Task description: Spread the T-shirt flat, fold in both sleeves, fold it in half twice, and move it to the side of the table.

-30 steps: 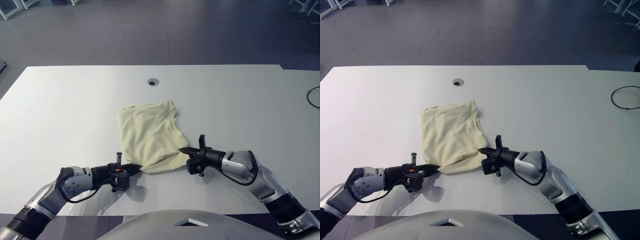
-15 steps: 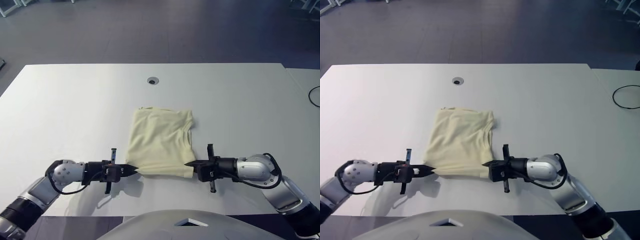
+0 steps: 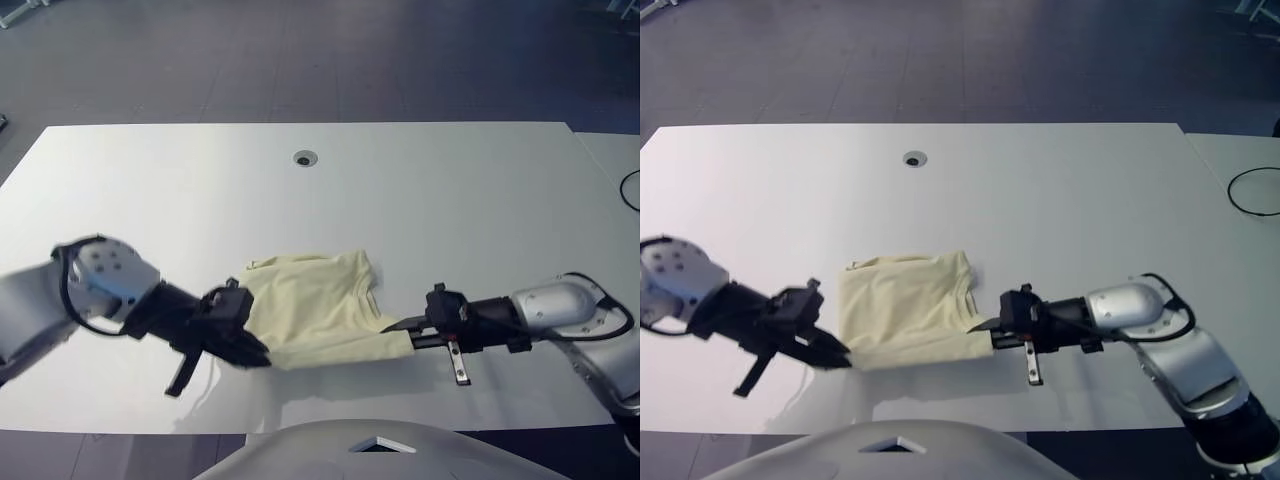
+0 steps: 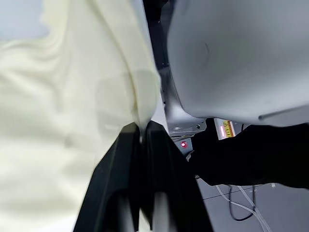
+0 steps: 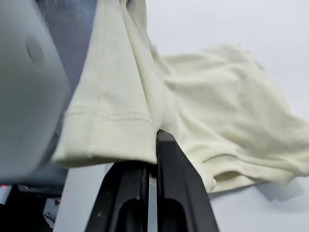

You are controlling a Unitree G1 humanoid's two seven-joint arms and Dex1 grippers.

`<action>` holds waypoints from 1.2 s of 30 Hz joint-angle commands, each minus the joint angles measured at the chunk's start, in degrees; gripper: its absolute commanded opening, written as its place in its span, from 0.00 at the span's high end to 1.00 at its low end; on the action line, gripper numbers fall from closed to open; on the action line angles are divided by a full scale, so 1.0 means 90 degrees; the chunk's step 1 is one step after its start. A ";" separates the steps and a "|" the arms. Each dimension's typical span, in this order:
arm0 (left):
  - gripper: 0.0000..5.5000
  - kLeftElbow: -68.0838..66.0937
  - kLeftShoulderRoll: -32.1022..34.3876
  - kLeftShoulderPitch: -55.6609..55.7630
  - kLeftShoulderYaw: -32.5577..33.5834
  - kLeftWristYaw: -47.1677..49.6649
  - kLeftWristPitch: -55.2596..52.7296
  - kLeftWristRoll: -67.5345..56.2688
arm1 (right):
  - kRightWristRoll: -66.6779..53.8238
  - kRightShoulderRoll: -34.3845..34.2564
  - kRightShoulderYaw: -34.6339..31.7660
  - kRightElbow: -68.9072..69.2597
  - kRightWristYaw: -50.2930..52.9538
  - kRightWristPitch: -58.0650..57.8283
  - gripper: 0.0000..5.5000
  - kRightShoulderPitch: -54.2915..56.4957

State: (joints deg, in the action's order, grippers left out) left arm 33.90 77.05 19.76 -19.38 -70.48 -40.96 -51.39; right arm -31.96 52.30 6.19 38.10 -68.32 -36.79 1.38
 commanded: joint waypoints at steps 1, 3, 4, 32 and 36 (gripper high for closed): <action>1.00 -0.0652 -0.0560 0.0767 -0.0090 -0.0359 -0.0859 0.0080 | -0.0700 0.0070 -0.0053 -0.0379 -0.0142 -0.0729 1.00 0.0567; 1.00 -0.0881 -0.0749 0.0953 -0.0129 -0.0499 -0.1017 0.0263 | -0.0823 0.0005 0.0054 -0.0661 -0.0140 -0.0962 1.00 0.0828; 1.00 -0.0996 -0.0834 0.1026 -0.0142 -0.0568 -0.1071 0.0356 | -0.0847 -0.0042 0.0147 -0.0835 -0.0132 -0.1090 1.00 0.0979; 1.00 -0.4832 -0.2971 0.2485 -0.0866 -0.1736 -0.0373 0.3308 | 0.0225 -0.2085 0.1428 -0.6190 -0.0464 -0.1613 1.00 0.3766; 1.00 -0.4972 -0.3148 0.2433 -0.0765 -0.1566 -0.0362 0.3503 | 0.0533 -0.2379 0.1415 -0.6547 -0.0391 -0.1230 1.00 0.3826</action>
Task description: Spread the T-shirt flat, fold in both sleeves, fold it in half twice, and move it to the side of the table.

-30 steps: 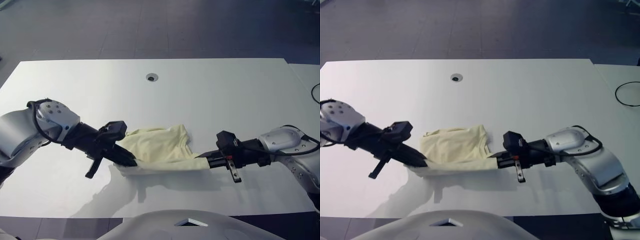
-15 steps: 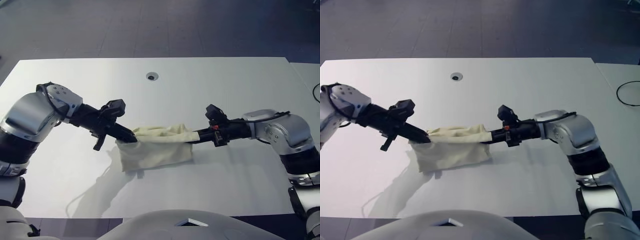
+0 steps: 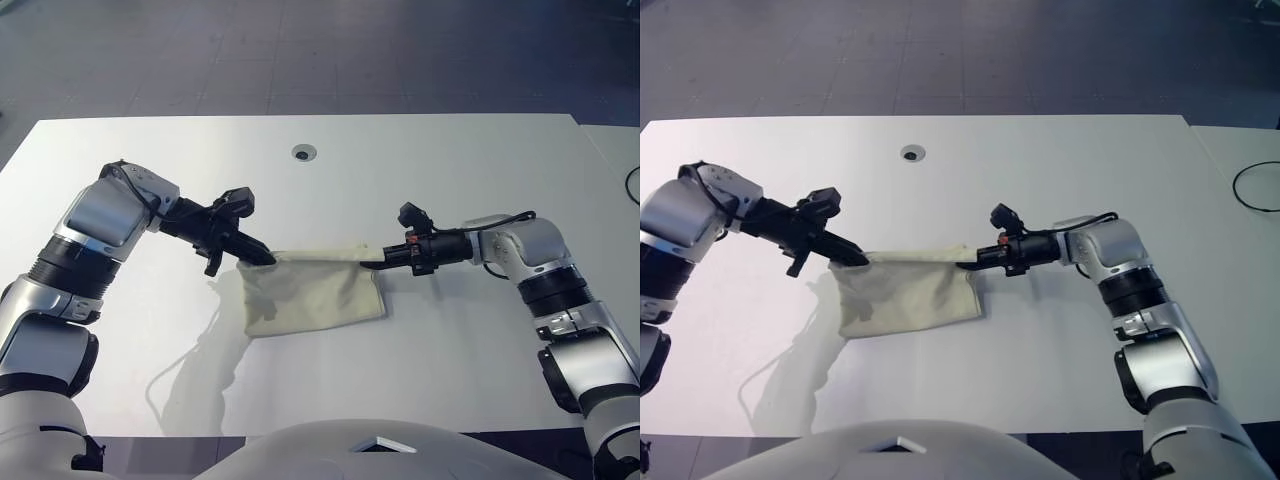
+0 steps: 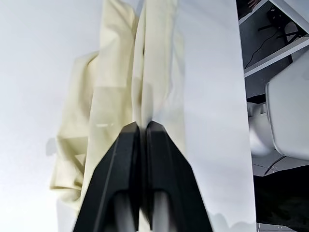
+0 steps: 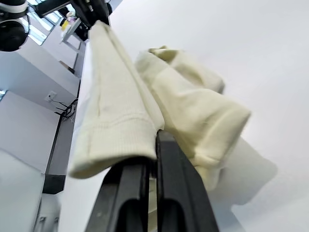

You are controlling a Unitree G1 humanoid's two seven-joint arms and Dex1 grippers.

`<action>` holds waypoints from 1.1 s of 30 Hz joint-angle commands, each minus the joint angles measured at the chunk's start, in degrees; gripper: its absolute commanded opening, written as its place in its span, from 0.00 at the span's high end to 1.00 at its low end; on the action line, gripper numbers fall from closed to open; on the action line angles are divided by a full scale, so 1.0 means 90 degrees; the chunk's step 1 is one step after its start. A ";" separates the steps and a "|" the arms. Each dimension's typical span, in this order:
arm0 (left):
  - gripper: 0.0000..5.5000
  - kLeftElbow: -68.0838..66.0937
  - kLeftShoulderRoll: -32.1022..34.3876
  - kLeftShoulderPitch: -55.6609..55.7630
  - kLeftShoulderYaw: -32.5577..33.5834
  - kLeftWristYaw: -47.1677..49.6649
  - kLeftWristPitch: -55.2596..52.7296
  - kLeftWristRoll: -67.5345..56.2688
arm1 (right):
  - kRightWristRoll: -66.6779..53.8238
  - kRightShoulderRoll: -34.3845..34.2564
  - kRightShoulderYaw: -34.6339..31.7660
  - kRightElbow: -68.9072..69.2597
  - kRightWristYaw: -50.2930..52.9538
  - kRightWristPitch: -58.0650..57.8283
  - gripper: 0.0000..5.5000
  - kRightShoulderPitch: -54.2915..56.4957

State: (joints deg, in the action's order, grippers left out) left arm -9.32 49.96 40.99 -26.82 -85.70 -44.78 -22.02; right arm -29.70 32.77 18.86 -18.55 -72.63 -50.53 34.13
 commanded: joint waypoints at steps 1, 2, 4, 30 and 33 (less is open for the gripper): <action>1.00 -0.0298 -0.0241 0.0110 0.0099 0.0275 0.0096 0.0329 | 0.0369 -0.0282 -0.0031 -0.0322 0.0171 0.0387 0.93 0.0197; 0.93 -0.0417 -0.0329 0.0149 0.0130 0.0393 0.0124 0.0409 | 0.0439 -0.0340 -0.0079 -0.0385 0.0253 0.0455 0.91 0.0206; 0.88 -0.0789 -0.0540 0.0306 0.0253 0.0662 0.0227 0.0570 | 0.0485 -0.0467 -0.0344 -0.0559 0.0548 0.0509 0.85 0.0250; 0.13 -0.0048 -0.1878 -0.0649 0.2752 0.4205 0.0319 0.0517 | 0.1549 -0.1142 0.0727 0.1333 0.0345 0.3271 0.13 -0.0836; 0.04 -0.0045 -0.1924 -0.0589 0.2700 0.4216 0.0312 0.0536 | 0.2046 -0.1123 0.1028 0.0969 0.0276 0.3903 0.04 -0.0875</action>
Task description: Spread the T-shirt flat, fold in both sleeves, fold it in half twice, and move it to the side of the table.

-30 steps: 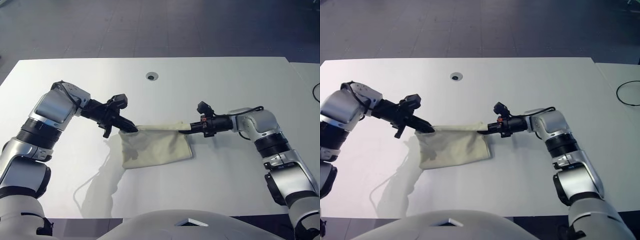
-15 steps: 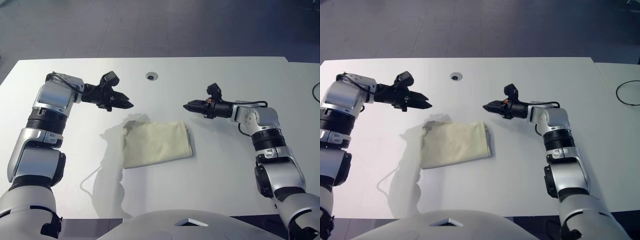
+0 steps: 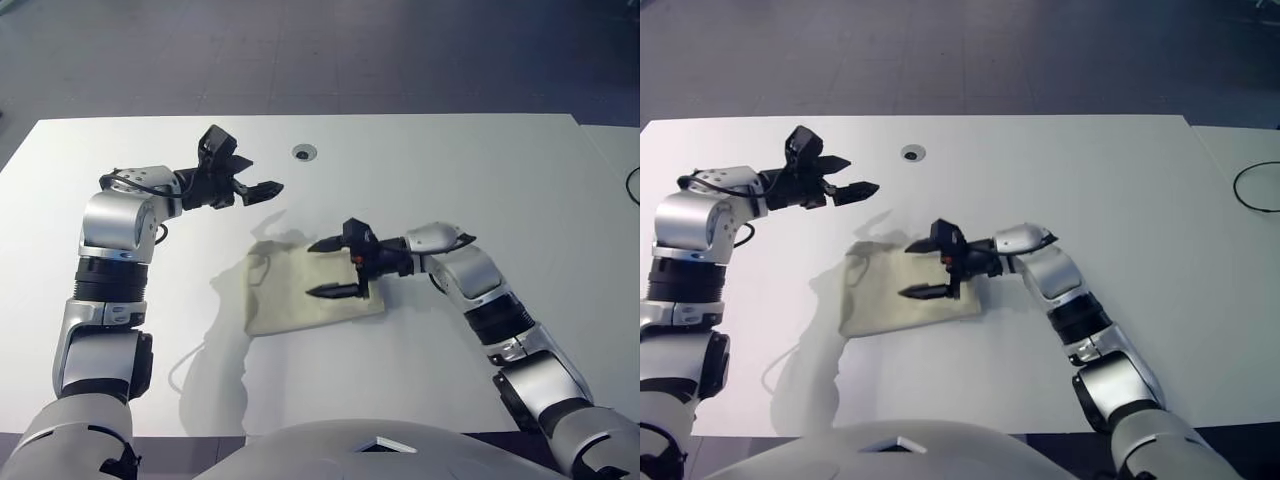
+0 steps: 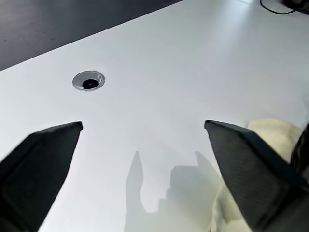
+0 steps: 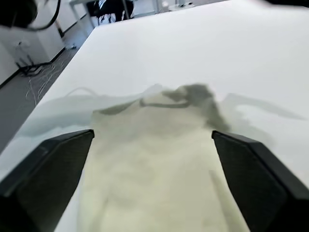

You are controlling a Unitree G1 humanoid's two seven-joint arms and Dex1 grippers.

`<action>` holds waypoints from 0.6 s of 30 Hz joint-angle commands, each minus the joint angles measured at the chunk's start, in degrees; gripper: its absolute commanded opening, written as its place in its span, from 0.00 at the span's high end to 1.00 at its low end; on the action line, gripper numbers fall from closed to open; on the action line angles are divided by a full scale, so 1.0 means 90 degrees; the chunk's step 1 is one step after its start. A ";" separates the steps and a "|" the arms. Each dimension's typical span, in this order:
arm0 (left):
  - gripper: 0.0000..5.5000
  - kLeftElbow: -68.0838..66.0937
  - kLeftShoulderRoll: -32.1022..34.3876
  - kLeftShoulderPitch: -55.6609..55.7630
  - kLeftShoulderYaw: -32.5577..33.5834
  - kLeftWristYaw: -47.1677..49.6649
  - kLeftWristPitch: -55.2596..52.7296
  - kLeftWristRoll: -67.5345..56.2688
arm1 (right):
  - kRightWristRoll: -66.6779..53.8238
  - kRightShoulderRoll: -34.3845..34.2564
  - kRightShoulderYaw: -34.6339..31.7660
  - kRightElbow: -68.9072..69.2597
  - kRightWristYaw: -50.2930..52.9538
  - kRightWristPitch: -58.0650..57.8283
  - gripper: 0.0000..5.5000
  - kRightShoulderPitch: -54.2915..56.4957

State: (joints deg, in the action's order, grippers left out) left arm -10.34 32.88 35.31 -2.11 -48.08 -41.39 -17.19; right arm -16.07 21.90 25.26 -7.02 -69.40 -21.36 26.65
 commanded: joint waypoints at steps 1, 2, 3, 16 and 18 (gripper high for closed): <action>0.02 0.0036 -0.0042 0.0108 -0.0069 0.0019 -0.0051 0.0014 | 0.0669 0.0066 0.0360 -0.0473 -0.0047 0.0799 0.02 -0.0030; 0.02 0.0016 -0.0051 0.0169 -0.0078 0.0008 -0.0046 0.0020 | 0.0728 0.0039 0.0352 -0.0600 -0.0015 0.0846 0.02 -0.0015; 0.02 0.0017 -0.0048 0.0215 -0.0065 0.0012 -0.0057 0.0015 | 0.0760 0.0003 0.0320 -0.0757 0.0001 0.0876 0.02 0.0022; 0.02 0.0196 0.0014 0.0144 0.0161 0.0203 -0.0128 -0.0048 | 0.0912 0.0849 -0.0933 -0.2669 0.0684 0.1129 0.02 -0.0614; 0.02 0.0344 0.0037 0.0008 0.0261 0.0299 -0.0179 -0.0074 | 0.1002 0.1015 -0.1230 -0.3206 0.1150 0.1237 0.02 -0.0783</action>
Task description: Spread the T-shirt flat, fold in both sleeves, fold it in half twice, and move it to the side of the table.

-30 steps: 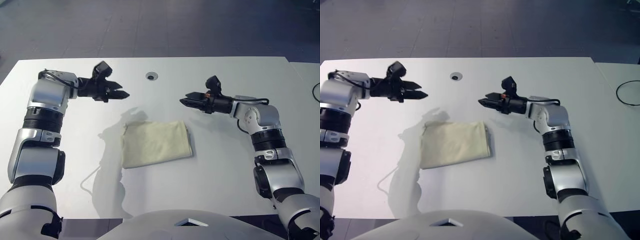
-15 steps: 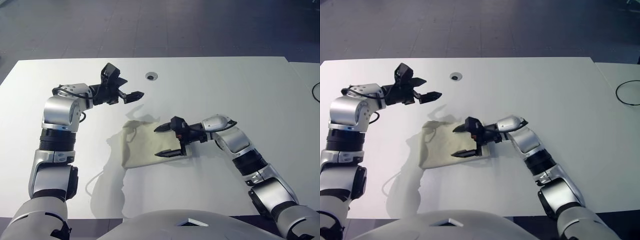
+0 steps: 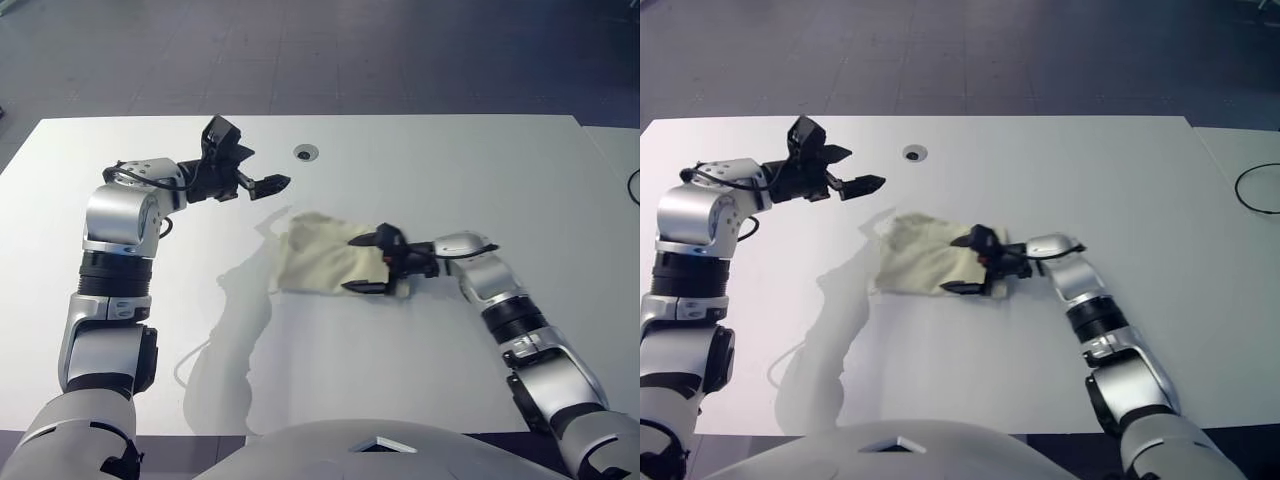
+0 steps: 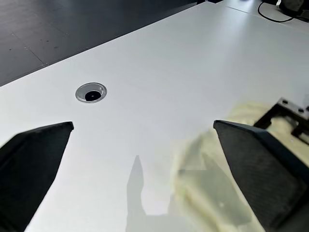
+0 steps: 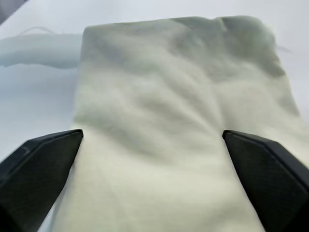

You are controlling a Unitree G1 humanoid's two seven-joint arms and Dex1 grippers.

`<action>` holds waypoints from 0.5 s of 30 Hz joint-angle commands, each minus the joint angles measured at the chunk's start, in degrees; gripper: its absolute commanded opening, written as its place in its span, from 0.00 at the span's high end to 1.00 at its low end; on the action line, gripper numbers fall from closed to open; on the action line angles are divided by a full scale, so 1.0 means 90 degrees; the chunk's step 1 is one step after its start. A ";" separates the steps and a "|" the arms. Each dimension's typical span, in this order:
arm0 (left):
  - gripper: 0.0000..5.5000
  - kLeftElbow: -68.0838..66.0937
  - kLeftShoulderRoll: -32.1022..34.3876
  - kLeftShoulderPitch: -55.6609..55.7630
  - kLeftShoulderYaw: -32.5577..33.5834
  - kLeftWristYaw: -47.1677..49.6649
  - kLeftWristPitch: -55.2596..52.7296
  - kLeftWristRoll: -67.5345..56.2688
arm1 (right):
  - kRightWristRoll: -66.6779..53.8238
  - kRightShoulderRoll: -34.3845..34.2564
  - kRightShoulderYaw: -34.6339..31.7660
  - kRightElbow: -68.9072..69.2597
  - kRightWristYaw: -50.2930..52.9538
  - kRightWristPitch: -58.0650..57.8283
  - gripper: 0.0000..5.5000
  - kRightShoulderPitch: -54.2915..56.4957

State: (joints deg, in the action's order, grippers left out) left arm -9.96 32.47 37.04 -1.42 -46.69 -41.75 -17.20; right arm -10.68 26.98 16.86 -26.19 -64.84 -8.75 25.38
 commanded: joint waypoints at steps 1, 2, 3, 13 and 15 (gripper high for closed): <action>0.02 0.0384 0.0088 -0.0251 0.0241 0.0199 -0.0171 -0.0086 | 0.0444 0.0494 -0.0439 -0.1328 0.0930 -0.0159 0.02 -0.0707; 0.02 0.0422 0.0082 -0.0286 0.0282 0.0248 -0.0180 -0.0091 | 0.0451 0.0512 -0.0594 -0.1510 0.1207 -0.0173 0.02 -0.0787; 0.02 0.0466 0.0072 -0.0328 0.0331 0.0375 -0.0148 -0.0051 | 0.0410 0.0508 -0.0798 -0.1682 0.1553 -0.0248 0.02 -0.0879; 0.02 0.1472 -0.1468 -0.0901 0.1545 0.3497 -0.0120 0.0136 | -0.0298 -0.0602 -0.2630 -0.1648 0.5285 -0.0932 0.02 -0.1197; 0.02 0.1651 -0.1605 -0.1014 0.1538 0.3701 -0.0167 0.0137 | -0.0248 -0.0690 -0.2632 -0.1353 0.5451 -0.0981 0.02 -0.1104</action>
State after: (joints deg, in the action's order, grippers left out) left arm 2.23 19.85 29.48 11.79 -16.05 -42.39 -15.93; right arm -13.52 24.34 -7.48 -36.54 -18.14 -9.62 21.77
